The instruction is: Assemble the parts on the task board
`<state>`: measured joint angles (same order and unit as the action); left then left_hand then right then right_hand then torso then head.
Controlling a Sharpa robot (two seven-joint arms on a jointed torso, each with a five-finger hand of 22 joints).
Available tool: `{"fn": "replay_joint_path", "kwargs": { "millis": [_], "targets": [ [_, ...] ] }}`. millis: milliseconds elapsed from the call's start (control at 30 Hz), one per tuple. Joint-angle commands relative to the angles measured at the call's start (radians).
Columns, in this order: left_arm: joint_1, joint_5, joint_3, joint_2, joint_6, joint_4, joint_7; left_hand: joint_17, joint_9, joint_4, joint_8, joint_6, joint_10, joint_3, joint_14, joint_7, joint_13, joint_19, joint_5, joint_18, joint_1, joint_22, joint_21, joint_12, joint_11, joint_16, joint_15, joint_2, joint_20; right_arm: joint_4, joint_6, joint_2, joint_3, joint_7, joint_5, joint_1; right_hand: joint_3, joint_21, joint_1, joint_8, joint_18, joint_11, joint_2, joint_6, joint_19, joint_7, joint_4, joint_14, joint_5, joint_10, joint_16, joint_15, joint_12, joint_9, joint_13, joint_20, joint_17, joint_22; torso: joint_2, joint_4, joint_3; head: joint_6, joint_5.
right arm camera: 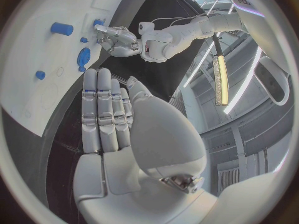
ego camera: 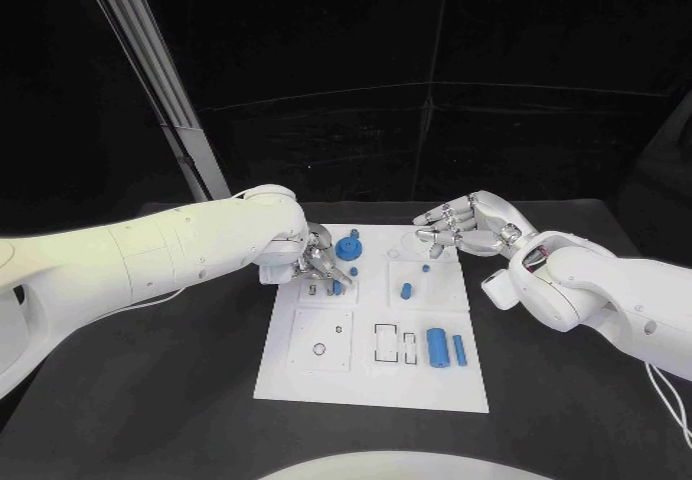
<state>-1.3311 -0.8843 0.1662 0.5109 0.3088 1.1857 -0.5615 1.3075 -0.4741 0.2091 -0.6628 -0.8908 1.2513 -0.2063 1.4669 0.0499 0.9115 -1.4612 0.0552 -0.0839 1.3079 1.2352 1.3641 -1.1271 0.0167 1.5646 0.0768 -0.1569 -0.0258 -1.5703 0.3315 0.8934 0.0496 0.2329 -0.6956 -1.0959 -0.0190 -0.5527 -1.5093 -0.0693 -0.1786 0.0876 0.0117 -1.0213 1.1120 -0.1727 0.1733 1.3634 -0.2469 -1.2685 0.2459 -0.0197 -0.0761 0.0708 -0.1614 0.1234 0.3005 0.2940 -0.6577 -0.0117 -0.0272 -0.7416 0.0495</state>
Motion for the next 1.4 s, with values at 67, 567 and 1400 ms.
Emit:
{"fn": "replay_joint_path", "kwargs": {
  "millis": [67, 567, 1400],
  "targets": [
    [-0.002, -0.006, 0.000, -0.001, 0.004, 0.002, 0.005, 0.263, -0.003, -0.050, 0.000, 0.017, -0.002, 0.065, 0.104, -0.008, -0.001, -0.010, 0.000, 0.018, 0.080, -0.006, 0.002, 0.000, 0.013, 0.006, 0.014, -0.027, 0.006, 0.001, -0.010, -0.002, 0.001, 0.003, 0.004, -0.002, -0.007, 0.005, 0.000, 0.006, -0.003, 0.004, 0.007, 0.006, 0.005, -0.001, 0.001, 0.007, -0.006, -0.004, -0.006, -0.002, 0.004, -0.001, 0.002, 0.000, 0.001, -0.002, 0.000, 0.0005, -0.0002, -0.002, 0.000],
    [-0.001, 0.006, 0.000, 0.035, -0.060, 0.043, 0.055, 0.263, -0.036, -0.153, -0.007, 0.042, 0.003, 0.658, 0.104, 0.004, -0.018, -0.003, 0.017, 0.016, -0.001, -0.007, -0.008, 0.018, 0.007, 0.006, 0.007, 0.133, 0.003, 0.009, -0.021, -0.010, 0.001, -0.001, 0.004, -0.002, -0.008, 0.009, 0.003, 0.006, -0.003, 0.006, 0.008, 0.009, 0.004, -0.002, 0.004, 0.006, -0.010, -0.003, -0.012, -0.004, 0.006, -0.001, 0.006, 0.002, 0.002, -0.004, 0.001, 0.0025, 0.0006, -0.007, 0.000],
    [0.021, -0.142, 0.003, 0.128, -0.247, 0.161, 0.108, 0.263, -0.077, -0.190, -0.049, 0.049, 0.023, 0.854, 0.104, -0.001, -0.002, -0.009, 0.011, 0.017, -0.102, 0.005, -0.006, -0.004, 0.010, 0.006, 0.012, 0.208, 0.006, 0.014, -0.027, -0.008, 0.000, 0.004, 0.004, -0.002, -0.010, 0.018, 0.013, 0.006, -0.002, 0.009, 0.008, 0.016, 0.002, -0.005, 0.013, 0.006, -0.010, 0.001, -0.025, -0.008, 0.008, -0.001, 0.013, 0.005, 0.003, -0.009, 0.002, 0.0022, -0.0002, -0.010, 0.012]
  ]
}}
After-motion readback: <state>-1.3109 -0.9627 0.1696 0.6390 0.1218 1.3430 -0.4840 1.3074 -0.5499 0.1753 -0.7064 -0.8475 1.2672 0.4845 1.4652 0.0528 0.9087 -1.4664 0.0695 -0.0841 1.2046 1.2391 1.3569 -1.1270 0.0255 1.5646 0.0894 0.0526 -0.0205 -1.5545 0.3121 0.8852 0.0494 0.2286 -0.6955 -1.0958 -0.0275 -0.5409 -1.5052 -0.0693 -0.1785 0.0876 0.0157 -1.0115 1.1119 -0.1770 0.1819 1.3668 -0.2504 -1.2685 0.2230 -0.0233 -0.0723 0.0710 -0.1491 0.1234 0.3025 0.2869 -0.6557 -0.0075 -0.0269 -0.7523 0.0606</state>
